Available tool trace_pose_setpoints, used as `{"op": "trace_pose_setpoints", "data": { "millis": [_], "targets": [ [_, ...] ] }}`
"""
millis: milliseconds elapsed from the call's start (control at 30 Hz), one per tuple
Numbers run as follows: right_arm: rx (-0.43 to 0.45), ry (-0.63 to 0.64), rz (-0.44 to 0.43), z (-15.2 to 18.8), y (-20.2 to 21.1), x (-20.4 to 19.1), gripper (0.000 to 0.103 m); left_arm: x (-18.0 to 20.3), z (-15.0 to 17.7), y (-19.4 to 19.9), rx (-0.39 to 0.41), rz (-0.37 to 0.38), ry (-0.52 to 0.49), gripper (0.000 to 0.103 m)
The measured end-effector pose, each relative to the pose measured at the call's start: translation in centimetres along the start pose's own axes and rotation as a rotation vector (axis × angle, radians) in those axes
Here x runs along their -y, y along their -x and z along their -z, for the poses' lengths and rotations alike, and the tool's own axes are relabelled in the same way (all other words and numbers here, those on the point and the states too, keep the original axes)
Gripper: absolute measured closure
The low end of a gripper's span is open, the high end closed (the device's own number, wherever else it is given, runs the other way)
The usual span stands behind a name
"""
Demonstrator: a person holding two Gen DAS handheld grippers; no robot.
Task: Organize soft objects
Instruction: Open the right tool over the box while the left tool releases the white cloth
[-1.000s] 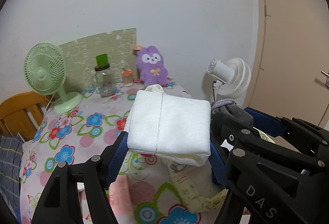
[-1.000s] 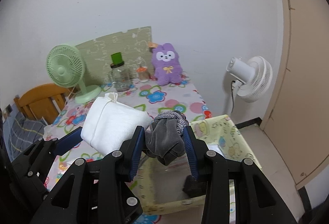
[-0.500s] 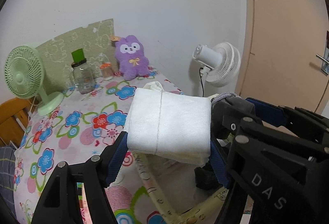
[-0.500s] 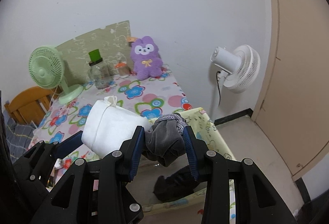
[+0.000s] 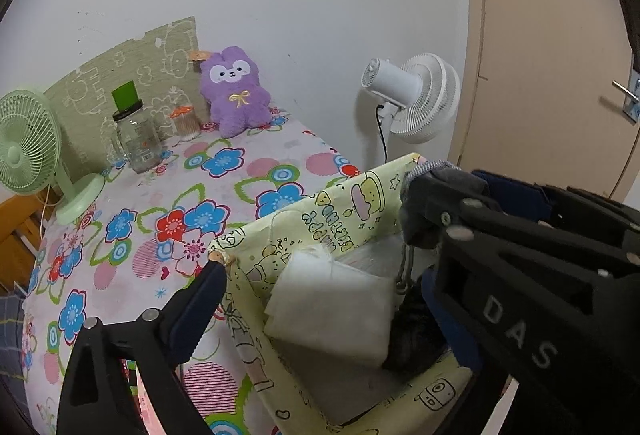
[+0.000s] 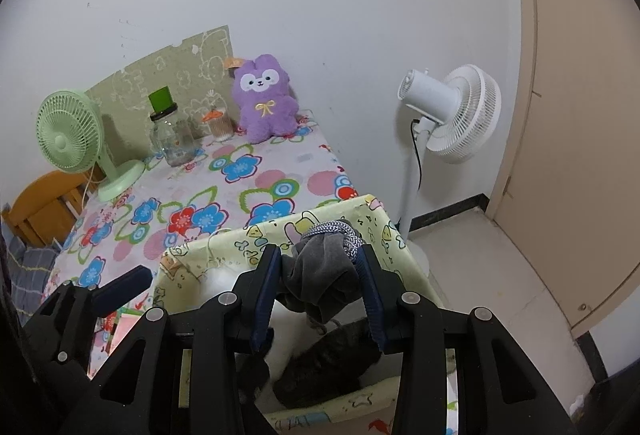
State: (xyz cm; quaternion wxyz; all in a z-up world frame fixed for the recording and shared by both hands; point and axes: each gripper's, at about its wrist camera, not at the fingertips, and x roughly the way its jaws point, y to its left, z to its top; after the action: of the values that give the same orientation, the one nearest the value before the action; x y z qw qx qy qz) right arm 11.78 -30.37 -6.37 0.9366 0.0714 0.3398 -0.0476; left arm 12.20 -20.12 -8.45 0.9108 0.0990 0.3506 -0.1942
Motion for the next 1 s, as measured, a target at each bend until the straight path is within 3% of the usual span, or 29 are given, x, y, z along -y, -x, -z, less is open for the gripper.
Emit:
{"op": "trace_pose_setpoints", "data": {
  "millis": [200,267,367,433,1000],
  "targets": [
    [-0.012,-0.016,-0.021,-0.7,-1.4,-0.1,0.06,-0.2,-0.3,-0.4,-0.007,-0.023,0.007,0.001],
    [-0.017,-0.014,-0.027,-0.8,-1.8,-0.4,0.055,-0.5,-0.5,-0.6,-0.016,-0.036,0.017,0.001],
    [-0.014,0.001,-0.03,-0.8,-2.0,-0.8,0.04,-1.2,-0.7,-0.7,-0.017,-0.046,0.03,0.001],
    [-0.009,0.004,-0.025,-0.9,-2.0,-0.9,0.022,-1.8,-0.8,-0.8,-0.018,-0.048,0.042,0.001],
    [0.022,0.057,-0.002,-0.4,0.2,-3.5,0.014,-3.8,-0.4,2.0,0.02,-0.039,0.08,0.001]
  ]
}}
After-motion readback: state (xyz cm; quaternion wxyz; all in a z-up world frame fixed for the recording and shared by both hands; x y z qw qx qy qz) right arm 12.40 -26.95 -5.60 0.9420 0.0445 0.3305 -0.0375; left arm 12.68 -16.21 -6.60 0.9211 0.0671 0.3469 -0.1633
